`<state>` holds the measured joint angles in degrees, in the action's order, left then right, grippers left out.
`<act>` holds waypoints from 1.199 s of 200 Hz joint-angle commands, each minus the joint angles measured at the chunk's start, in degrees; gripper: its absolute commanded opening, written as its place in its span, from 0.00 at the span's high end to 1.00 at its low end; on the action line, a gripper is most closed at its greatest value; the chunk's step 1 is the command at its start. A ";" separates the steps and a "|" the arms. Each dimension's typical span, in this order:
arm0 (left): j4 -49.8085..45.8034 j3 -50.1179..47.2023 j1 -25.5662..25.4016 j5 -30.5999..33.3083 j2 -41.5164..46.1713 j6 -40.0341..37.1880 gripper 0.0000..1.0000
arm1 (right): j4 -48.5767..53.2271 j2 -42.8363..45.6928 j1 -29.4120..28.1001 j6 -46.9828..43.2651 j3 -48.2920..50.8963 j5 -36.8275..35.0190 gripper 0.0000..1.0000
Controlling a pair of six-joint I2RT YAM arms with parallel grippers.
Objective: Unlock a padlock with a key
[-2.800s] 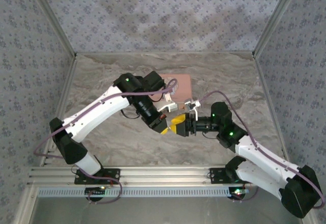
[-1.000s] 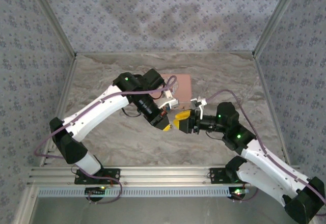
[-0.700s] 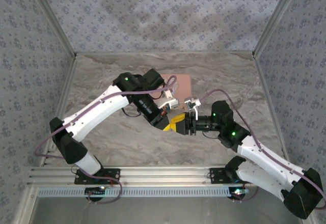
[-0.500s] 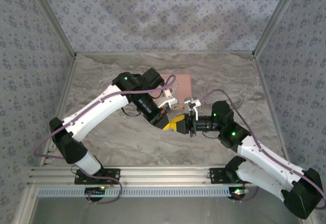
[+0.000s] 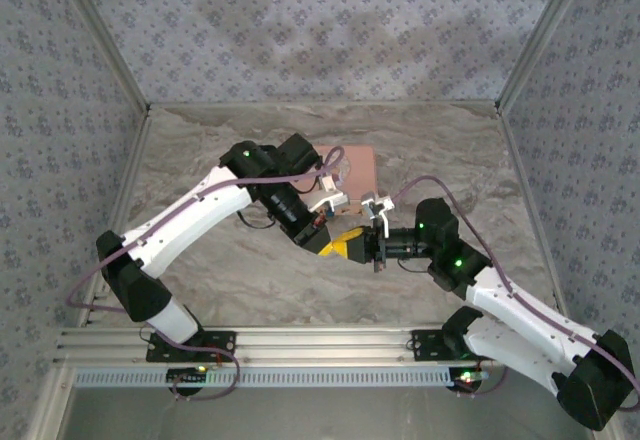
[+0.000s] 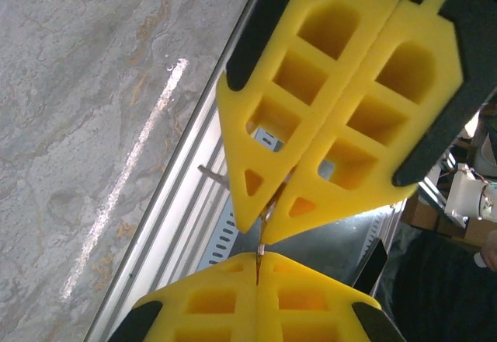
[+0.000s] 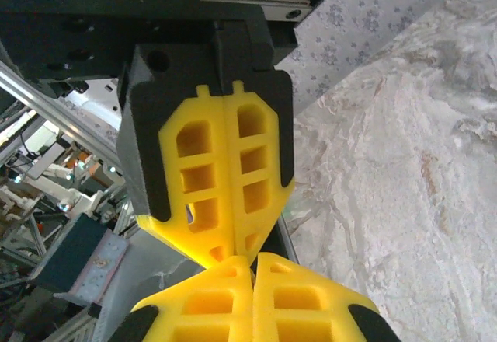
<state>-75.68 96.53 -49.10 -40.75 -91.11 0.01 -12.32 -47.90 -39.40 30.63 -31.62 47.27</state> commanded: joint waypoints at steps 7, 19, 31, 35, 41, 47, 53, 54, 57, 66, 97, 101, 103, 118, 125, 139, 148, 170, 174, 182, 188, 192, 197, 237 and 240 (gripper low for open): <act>1.09 -0.15 0.93 0.03 2.07 -0.02 1.00 | 0.80 0.87 -0.27 -1.41 -0.10 0.96 1.00; 2.11 -0.42 1.74 0.73 2.57 0.68 1.00 | 1.88 1.02 -0.32 -2.20 -0.49 0.29 1.00; 3.70 -0.87 2.80 0.59 3.44 1.38 1.00 | 2.48 0.88 -0.30 -2.87 -0.88 0.57 1.00; 4.21 -1.07 3.17 0.61 3.80 1.67 1.00 | 2.80 0.81 -0.32 -3.13 -1.00 0.53 1.00; 5.15 -1.39 3.62 0.38 4.34 2.06 1.00 | 3.03 0.66 -0.31 -3.38 -1.14 0.50 1.00; 5.65 -1.50 3.98 0.08 4.77 2.18 1.00 | 3.17 0.44 -0.33 -3.49 -1.30 0.54 1.00; 6.16 -1.46 4.23 -0.13 5.18 2.27 1.00 | 3.17 0.20 -0.42 -3.58 -1.42 0.68 1.00; 6.20 -1.45 4.21 -0.17 5.21 2.36 1.00 | 3.18 0.23 -0.42 -3.62 -1.42 0.74 1.00; 6.47 -1.50 4.27 -0.32 5.36 2.39 1.00 | 3.18 0.14 -0.37 -3.60 -1.51 0.65 1.00; 6.65 -1.44 4.37 -0.63 5.48 2.43 1.00 | 2.87 -0.08 -0.42 -3.48 -1.69 0.63 1.00; 6.96 -2.15 4.41 -1.52 5.75 2.52 1.00 | 1.21 0.37 -0.46 -2.71 -1.57 -2.67 1.00; 7.18 -2.33 4.37 -1.57 5.89 2.61 1.00 | 1.16 0.52 -0.50 -2.68 -1.60 -3.41 1.00; 7.31 -2.36 4.37 -1.60 5.98 2.56 1.00 | 1.02 0.57 -0.50 -2.64 -1.61 -3.67 1.00; 8.37 -3.08 4.53 -2.53 6.77 2.86 1.00 | 0.32 0.89 -0.25 -2.44 -1.63 -5.86 1.00; 8.85 -3.34 4.54 -2.71 7.07 3.09 0.98 | -0.25 1.10 -0.04 -2.12 -1.69 -6.75 1.00; 9.40 -3.69 4.76 -2.97 7.65 3.31 0.81 | -1.05 1.28 0.60 -1.57 -1.81 -7.81 1.00; 10.00 -4.08 5.28 -2.47 8.11 3.87 0.71 | -0.54 1.25 1.08 -1.75 -2.04 -8.82 1.00; 14.69 -6.95 8.18 -1.70 10.81 7.38 0.58 | 0.16 1.58 2.66 -1.72 -1.91 -10.21 1.00; 15.74 -7.64 8.92 -1.36 11.53 8.20 0.56 | 0.20 1.64 2.94 -1.67 -1.87 -10.18 1.00; 17.80 -9.05 10.44 -0.82 13.00 9.68 0.54 | 0.27 1.69 3.55 -1.51 -1.79 -10.24 1.00; 19.43 -10.30 11.62 -0.34 14.03 10.89 0.53 | 0.43 1.78 3.98 -1.36 -1.78 -10.48 1.00; 20.64 -11.16 12.30 -0.14 14.80 11.76 0.51 | 0.44 1.88 4.22 -1.34 -1.78 -10.52 1.00; 22.04 -12.20 13.26 0.14 15.70 12.80 0.48 | 0.57 2.02 4.47 -1.39 -1.78 -10.53 1.00; 33.68 -22.15 16.43 8.38 21.45 21.56 0.38 | 4.85 1.96 8.36 -2.16 -3.20 -15.29 1.00; 34.99 -23.29 16.45 9.12 21.77 22.43 0.37 | 5.07 1.80 8.88 -2.11 -3.38 -15.87 1.00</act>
<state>-51.22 79.09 -33.17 -37.39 -71.96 14.85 -10.24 -46.37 -33.06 28.88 -32.86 35.55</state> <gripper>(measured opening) 0.600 0.059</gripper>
